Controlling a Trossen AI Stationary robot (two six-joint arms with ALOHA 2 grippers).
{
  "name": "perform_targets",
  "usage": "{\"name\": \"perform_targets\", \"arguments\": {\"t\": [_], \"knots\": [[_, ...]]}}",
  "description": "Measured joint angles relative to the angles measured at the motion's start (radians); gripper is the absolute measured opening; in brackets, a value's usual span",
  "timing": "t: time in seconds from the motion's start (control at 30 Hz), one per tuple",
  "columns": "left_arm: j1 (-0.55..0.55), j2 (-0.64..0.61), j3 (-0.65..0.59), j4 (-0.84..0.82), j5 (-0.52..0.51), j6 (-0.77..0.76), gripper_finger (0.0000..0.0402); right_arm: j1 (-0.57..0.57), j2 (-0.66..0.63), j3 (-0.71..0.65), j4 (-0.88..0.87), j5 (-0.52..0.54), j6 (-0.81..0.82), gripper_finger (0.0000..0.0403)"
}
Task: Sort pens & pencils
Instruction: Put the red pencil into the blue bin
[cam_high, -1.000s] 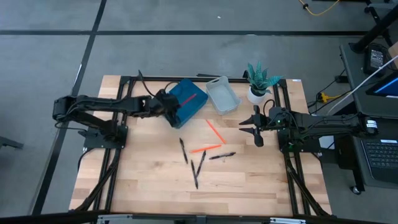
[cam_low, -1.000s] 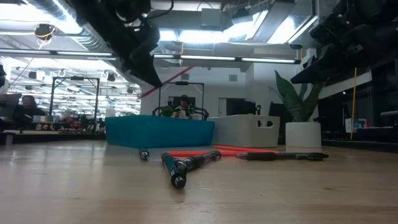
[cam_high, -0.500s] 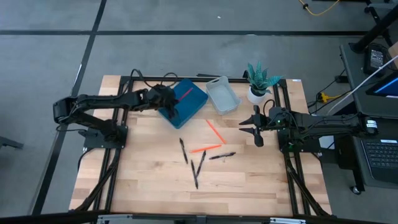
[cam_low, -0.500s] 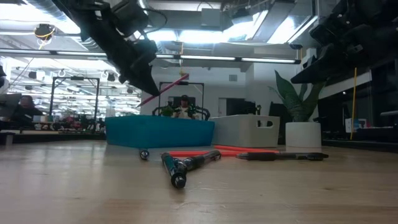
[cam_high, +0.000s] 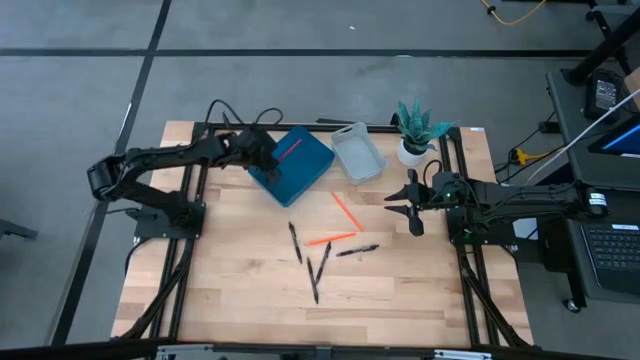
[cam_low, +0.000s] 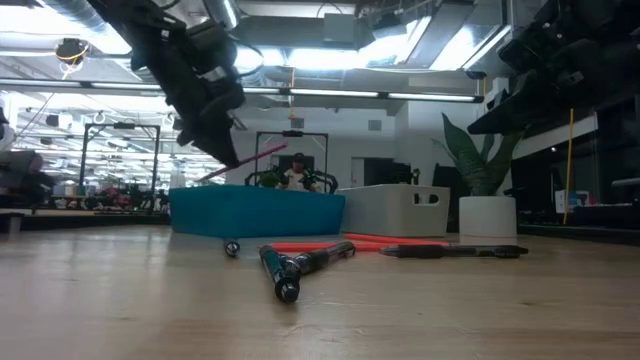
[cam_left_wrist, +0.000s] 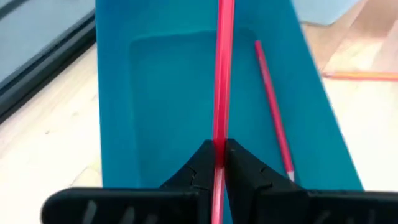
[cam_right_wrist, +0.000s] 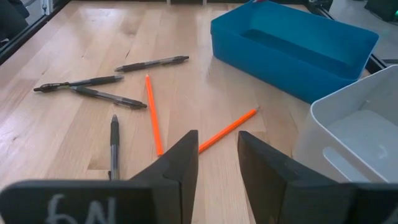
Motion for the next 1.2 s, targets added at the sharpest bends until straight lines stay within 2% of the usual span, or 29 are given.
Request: {"name": "perform_targets", "arguments": {"t": [0.57,0.77,1.2], "knots": [[0.034,0.318,0.249,-0.260,0.026,0.051,0.0020,0.000,0.000,0.000,0.007,0.000,-0.002,0.0115],[0.043,0.380,0.304,-0.291,0.066,0.059,0.0020,0.000,0.000,0.000,0.007,0.000,0.000,0.0115],[0.053,0.425,0.305,-0.327,0.060,0.061,0.0045,0.000,0.000,0.000,0.006,0.000,0.000,0.0115]]}}
